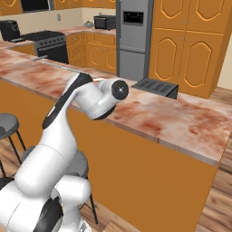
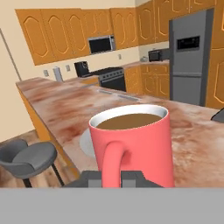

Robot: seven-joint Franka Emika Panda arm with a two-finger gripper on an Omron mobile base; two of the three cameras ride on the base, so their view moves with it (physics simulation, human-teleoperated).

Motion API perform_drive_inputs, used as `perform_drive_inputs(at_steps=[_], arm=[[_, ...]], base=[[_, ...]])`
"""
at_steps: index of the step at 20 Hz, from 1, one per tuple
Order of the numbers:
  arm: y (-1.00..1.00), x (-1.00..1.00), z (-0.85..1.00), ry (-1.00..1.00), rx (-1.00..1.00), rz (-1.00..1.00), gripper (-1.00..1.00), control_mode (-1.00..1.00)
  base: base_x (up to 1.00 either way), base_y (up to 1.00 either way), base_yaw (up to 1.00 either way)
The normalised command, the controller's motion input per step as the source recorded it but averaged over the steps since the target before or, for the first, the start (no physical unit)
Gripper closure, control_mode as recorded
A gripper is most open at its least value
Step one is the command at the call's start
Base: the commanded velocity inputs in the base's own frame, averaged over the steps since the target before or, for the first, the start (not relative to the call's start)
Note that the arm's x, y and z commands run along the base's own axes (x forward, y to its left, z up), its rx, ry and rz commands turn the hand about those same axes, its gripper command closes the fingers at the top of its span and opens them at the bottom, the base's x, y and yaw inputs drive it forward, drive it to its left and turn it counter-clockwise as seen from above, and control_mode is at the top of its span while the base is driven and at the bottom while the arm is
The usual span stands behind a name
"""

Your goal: Pick up the brewed coffee from the coffee machine and place it next to the breakfast plate on the dining counter.

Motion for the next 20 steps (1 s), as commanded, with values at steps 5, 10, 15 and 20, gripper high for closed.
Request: perform_drive_inputs(at_steps=[5, 10, 15, 20], arm=[[0.00, 0.29, -0.44, -0.01, 0.00, 0.00, 1.00, -1.00], [0.00, 0.46, -0.33, 0.00, 0.00, 0.00, 1.00, -1.00], [0.00, 0.52, -0.16, 0.00, 0.00, 0.00, 1.00, -1.00], [-0.18, 0.34, -0.02, 0.06, 0.00, -0.02, 1.00, -1.00]], base=[[0.00, 0.00, 0.00], [0.00, 0.00, 0.00], [0.00, 0.00, 0.00], [0.00, 0.00, 0.00]])
